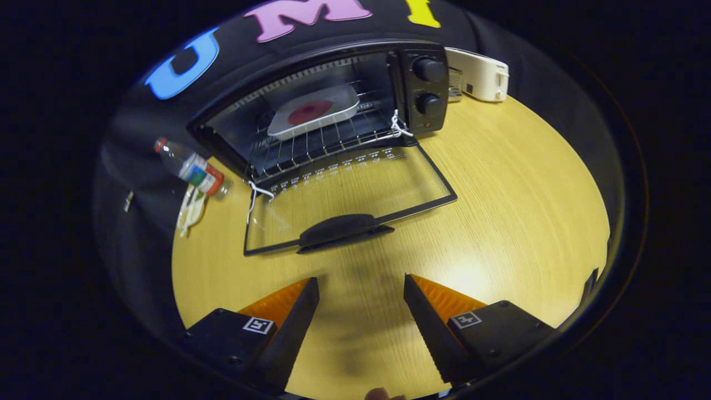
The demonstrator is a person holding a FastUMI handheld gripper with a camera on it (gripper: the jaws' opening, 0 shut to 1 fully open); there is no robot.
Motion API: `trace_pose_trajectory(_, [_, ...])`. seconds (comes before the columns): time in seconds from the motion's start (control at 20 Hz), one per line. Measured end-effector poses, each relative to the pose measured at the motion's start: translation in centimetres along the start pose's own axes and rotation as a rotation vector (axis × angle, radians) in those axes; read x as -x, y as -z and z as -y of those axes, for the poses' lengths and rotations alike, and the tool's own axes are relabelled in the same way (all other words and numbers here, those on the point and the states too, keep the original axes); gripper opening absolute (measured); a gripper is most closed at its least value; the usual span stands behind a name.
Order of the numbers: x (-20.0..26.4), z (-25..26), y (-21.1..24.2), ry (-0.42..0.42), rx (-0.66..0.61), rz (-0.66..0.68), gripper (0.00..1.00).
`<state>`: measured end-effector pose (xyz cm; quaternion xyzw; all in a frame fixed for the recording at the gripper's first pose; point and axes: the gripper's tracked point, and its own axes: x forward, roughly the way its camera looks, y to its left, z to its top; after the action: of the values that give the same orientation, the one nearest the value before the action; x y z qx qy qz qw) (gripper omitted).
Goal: Open the toaster oven, put the food inside, and close the toaster oven door.
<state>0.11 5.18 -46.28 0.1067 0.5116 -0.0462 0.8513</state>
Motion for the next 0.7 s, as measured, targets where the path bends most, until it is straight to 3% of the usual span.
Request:
trace_pose_trajectory(0.3, [-3.7,-0.3,-0.1,0.08,0.22,-0.011,1.0])
trace_pose_trajectory(0.7, [-5.6,-1.7,-2.4,0.078,0.15,-0.026,0.99])
